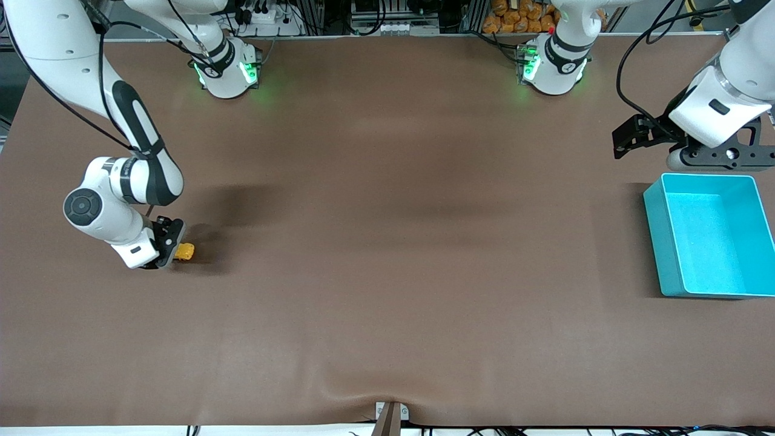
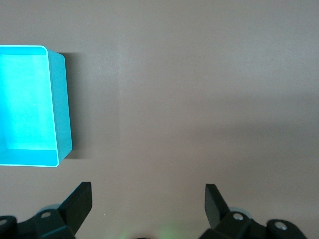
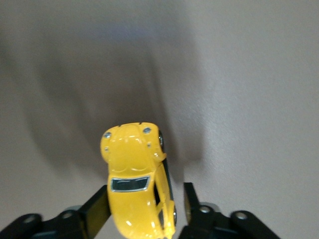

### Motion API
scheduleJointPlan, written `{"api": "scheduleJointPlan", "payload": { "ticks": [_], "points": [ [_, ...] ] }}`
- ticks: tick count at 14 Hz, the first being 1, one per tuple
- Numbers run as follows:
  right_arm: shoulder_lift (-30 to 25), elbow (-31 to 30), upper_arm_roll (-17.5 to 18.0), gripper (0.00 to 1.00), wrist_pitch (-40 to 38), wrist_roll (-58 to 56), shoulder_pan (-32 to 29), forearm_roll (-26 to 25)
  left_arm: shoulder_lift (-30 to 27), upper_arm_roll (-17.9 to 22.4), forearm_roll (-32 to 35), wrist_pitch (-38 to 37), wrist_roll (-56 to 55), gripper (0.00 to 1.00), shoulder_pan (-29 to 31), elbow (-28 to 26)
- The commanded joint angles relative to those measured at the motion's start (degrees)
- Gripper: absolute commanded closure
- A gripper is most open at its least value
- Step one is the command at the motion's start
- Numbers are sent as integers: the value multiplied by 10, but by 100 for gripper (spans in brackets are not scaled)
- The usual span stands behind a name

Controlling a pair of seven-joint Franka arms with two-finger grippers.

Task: Wind and store yellow beetle car
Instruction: 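Drag the held car backward along the table with the right gripper, then open the right gripper and release the car to roll forward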

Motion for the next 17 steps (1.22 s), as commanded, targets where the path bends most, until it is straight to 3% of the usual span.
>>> {"api": "scheduleJointPlan", "payload": {
  "ticks": [1, 5, 17],
  "points": [
    [2, 33, 8, 0, -29, -11, -17, 8, -4, -5, 16, 3, -4, 0, 2, 2],
    [-7, 85, 8, 0, -136, -21, -23, 33, -4, -5, 16, 3, -3, 0, 2, 2],
    [-42, 107, 8, 0, -189, -26, -28, 58, -4, -5, 16, 3, -4, 0, 2, 1]
  ]
}}
